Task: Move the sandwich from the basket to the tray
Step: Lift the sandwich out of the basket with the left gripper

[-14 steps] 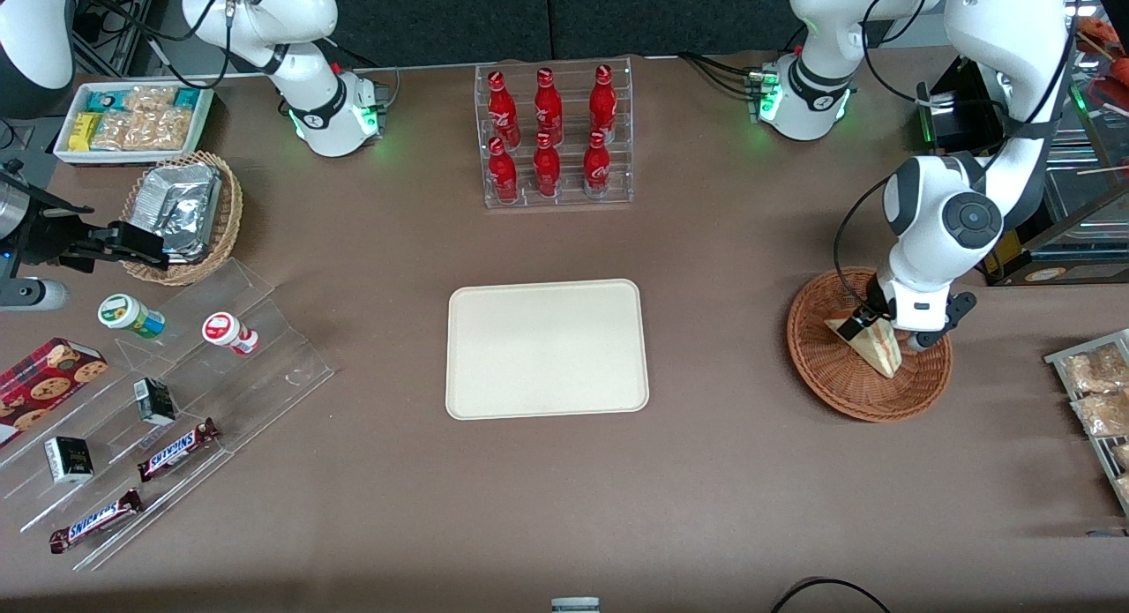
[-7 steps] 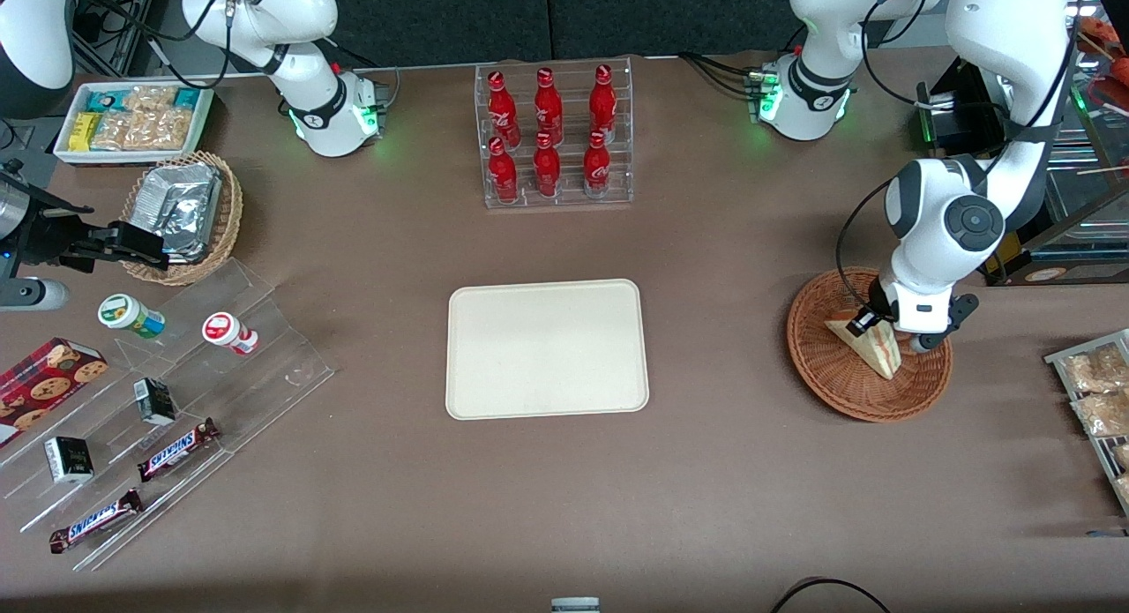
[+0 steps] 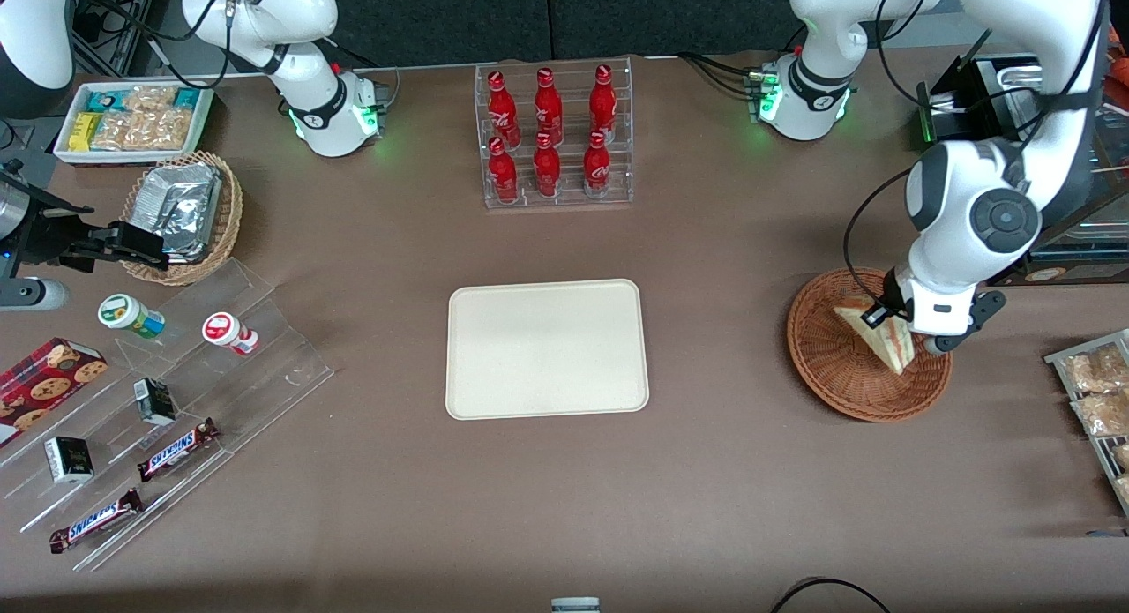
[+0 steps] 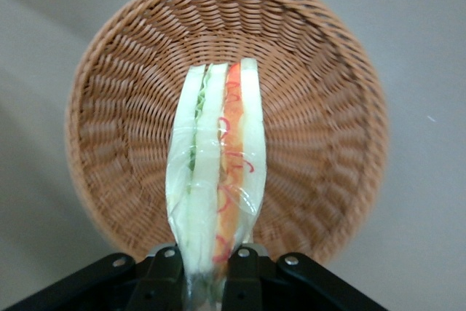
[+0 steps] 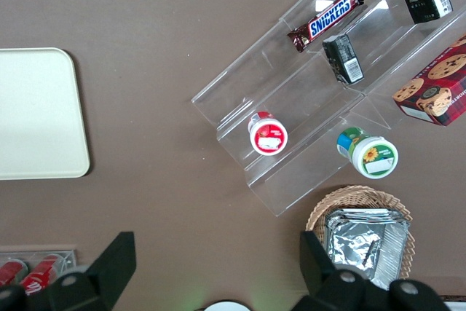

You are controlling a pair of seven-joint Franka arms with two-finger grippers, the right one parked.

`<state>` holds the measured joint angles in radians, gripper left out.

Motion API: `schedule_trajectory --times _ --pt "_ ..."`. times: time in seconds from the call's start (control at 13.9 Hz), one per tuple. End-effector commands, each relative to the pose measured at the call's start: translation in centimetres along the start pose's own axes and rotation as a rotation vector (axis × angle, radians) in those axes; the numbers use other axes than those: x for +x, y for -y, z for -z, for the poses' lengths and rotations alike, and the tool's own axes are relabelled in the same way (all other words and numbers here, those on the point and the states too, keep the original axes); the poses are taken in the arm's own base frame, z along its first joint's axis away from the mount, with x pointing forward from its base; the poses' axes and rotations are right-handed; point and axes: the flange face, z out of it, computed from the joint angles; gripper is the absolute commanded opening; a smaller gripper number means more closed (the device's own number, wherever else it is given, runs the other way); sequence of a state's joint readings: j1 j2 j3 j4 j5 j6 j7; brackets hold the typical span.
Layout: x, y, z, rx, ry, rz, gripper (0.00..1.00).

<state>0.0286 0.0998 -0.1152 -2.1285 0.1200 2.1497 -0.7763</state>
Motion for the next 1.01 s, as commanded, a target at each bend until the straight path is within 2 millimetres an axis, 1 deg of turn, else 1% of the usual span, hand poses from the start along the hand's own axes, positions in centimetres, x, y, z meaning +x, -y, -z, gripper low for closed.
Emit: schedule_trajectory --times 0.0,0.14,0.29,0.36,0.43,0.5,0.58,0.65,0.72,0.79,0.86,0.94 --pt "-1.2 -3.4 5.1 0.014 -0.007 -0.047 0.16" --pt "-3.3 -6.2 7.3 0.004 -0.006 -0.099 0.16" --pt "-5.9 -9.4 8.2 -0.015 -0.008 -0.170 0.16" --pt "-7.8 -12.0 8.9 -0.036 -0.010 -0.217 0.16" --pt "-9.1 -13.9 9.0 -0.049 -0.004 -0.232 0.16" --pt "-10.3 -15.8 8.7 -0.057 0.003 -0.241 0.16" --pt "-12.0 -17.7 8.3 -0.062 0.008 -0.269 0.16" --pt "-13.4 -19.1 8.1 -0.068 0.011 -0.299 0.16" --pt "-13.5 -20.2 6.8 -0.073 0.034 -0.309 0.16" --pt "-14.2 -21.8 6.0 -0.097 0.040 -0.329 0.16" --pt "-16.8 -24.0 6.0 -0.116 0.031 -0.379 0.16" --pt "-18.7 -25.3 5.4 -0.110 0.035 -0.410 0.16"
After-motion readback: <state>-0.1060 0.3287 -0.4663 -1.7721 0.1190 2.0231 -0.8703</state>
